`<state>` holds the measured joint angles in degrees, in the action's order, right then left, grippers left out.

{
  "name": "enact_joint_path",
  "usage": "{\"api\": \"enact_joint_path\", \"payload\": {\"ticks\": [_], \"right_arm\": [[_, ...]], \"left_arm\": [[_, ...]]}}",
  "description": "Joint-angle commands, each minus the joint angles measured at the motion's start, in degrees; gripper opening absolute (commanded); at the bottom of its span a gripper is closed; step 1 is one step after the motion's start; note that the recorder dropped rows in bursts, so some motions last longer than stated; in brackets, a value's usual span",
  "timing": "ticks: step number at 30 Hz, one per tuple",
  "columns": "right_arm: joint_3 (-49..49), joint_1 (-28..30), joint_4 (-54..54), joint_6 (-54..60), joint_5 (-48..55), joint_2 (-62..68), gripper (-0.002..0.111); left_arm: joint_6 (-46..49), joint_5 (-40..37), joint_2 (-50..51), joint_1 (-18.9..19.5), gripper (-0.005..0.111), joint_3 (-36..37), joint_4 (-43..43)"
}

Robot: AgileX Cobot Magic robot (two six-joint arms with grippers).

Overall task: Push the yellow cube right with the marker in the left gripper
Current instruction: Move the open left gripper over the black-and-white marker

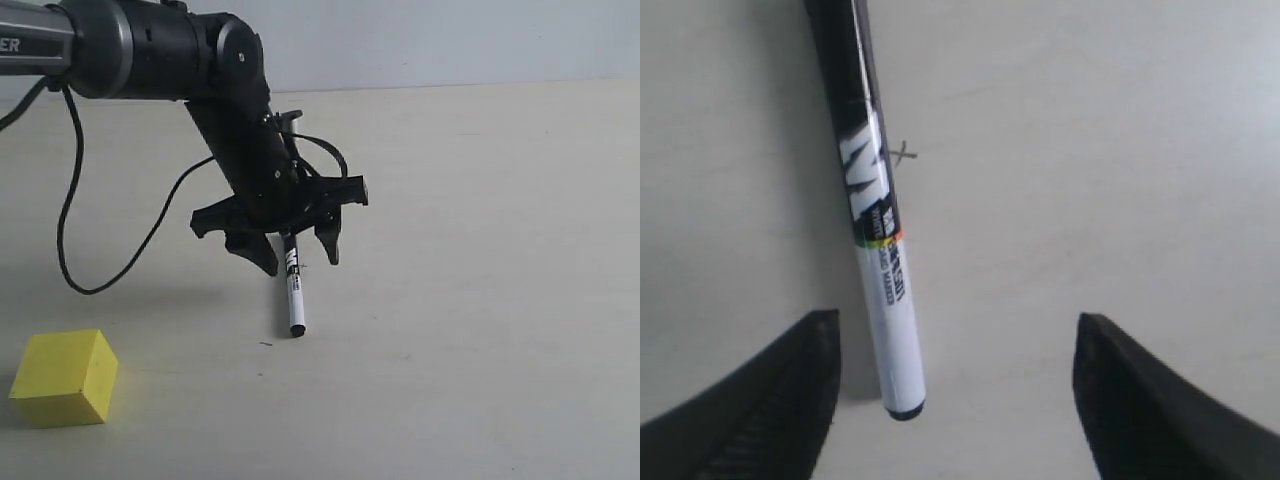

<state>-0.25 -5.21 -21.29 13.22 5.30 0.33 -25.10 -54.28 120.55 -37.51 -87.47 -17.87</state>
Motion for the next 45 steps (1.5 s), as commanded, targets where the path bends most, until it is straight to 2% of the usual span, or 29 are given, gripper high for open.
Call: {"api": "enact_joint_path", "payload": {"ticks": [1, 4, 7, 9, 10, 11, 17, 21, 30, 34, 38, 45], "right_arm": [[0.3, 0.2, 0.3, 0.1, -0.3, -0.3, 0.0], [0.3, 0.2, 0.3, 0.1, -0.3, -0.3, 0.0], [0.3, 0.2, 0.3, 0.1, -0.3, -0.3, 0.0], [0.3, 0.2, 0.3, 0.1, -0.3, -0.3, 0.0], [0.3, 0.2, 0.3, 0.1, -0.3, -0.3, 0.0], [0.3, 0.2, 0.3, 0.1, -0.3, -0.3, 0.0], [0.3, 0.2, 0.3, 0.1, -0.3, -0.3, 0.0], [0.3, 0.2, 0.3, 0.1, -0.3, -0.3, 0.0], [0.3, 0.2, 0.3, 0.1, -0.3, -0.3, 0.0], [0.3, 0.2, 0.3, 0.1, -0.3, -0.3, 0.0], [0.3, 0.2, 0.3, 0.1, -0.3, -0.3, 0.0], [0.3, 0.2, 0.3, 0.1, -0.3, -0.3, 0.0]], "left_arm": [[0.7, -1.8, 2.7, -0.3, 0.065, -0.9, -2.1], [5.8, -2.1, 2.4, 0.0, 0.064, -1.1, -2.5], [5.9, -2.4, 1.3, 1.0, 0.063, -2.0, -4.0], [9.7, -2.5, 0.5, 1.2, 0.063, -3.4, -2.6], [14.5, -2.5, 0.4, 1.4, 0.063, -4.5, -1.0], [14.6, -2.4, 0.4, 1.5, 0.063, -5.0, -1.0], [14.4, -1.7, 0.4, 1.6, 0.063, -5.6, -2.9], [14.4, 1.7, 0.4, 1.6, 0.063, -5.6, -3.9], [14.8, -0.7, 0.4, 1.6, 0.063, -6.0, -9.2], [15.0, -3.3, 0.4, 1.6, 0.063, -8.9, -5.7], [8.1, -8.7, 0.4, 1.5, 0.063, -11.7, 1.6], [5.8, -9.7, 1.1, 0.6, 0.063, -11.9, 3.8]]}}
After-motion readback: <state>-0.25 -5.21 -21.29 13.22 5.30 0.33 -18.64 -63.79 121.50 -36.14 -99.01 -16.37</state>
